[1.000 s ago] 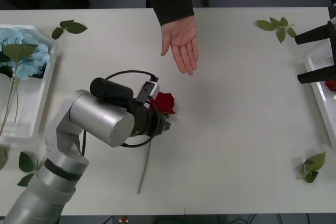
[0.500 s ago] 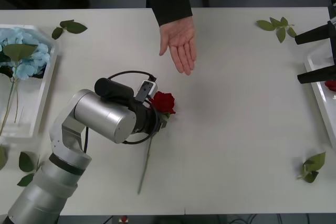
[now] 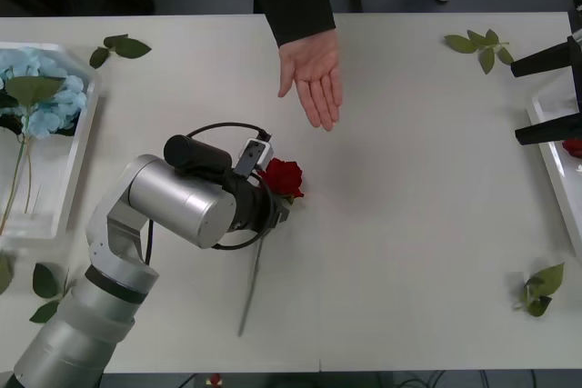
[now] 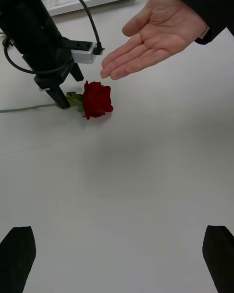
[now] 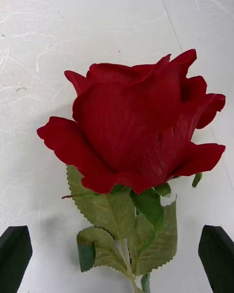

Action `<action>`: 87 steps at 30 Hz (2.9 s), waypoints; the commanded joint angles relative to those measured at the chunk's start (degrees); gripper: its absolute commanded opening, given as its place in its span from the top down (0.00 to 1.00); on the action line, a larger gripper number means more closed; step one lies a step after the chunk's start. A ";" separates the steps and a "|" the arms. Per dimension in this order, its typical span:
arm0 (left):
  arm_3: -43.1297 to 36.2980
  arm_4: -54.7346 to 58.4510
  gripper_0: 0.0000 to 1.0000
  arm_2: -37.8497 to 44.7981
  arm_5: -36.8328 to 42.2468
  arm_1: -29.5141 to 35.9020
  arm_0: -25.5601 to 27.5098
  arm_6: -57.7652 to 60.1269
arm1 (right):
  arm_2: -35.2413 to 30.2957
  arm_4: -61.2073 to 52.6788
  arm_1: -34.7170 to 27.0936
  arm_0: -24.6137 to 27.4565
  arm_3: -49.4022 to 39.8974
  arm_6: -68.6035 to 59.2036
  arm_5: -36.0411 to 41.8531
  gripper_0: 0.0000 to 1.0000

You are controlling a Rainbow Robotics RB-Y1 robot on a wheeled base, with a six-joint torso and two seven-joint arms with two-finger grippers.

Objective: Place the red flowers into the right box and the blue flowers into the left box. If a person shows an open palm, hand one flower to the person first, then continue sorting.

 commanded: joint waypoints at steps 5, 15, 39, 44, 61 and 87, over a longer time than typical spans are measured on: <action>1.62 -1.81 0.00 -2.84 -0.33 -1.18 -4.13 -0.51 | -0.02 0.20 -1.15 -0.74 -0.65 0.94 -0.03 0.00; 9.53 -3.83 0.00 -4.07 -3.67 -2.93 -7.73 -0.33 | -0.02 0.20 -1.15 -0.74 -0.65 0.94 -0.03 0.00; 11.55 -8.49 1.00 -2.93 -5.42 -2.23 -6.59 -0.77 | -0.02 0.20 -1.15 -0.74 -0.65 0.94 -0.03 0.00; 4.78 -4.80 1.00 -0.56 -1.20 -0.21 -6.23 -0.51 | -0.02 0.20 -1.15 -0.74 -0.65 0.94 -0.03 0.00; -31.87 33.17 1.00 18.51 5.91 16.58 3.52 -2.27 | -0.02 0.20 -1.15 -0.74 -0.65 0.94 -0.03 0.00; -24.75 55.50 1.00 27.57 -18.96 2.16 -3.77 -29.60 | 0.95 -2.61 0.52 3.66 0.67 0.94 -0.38 0.00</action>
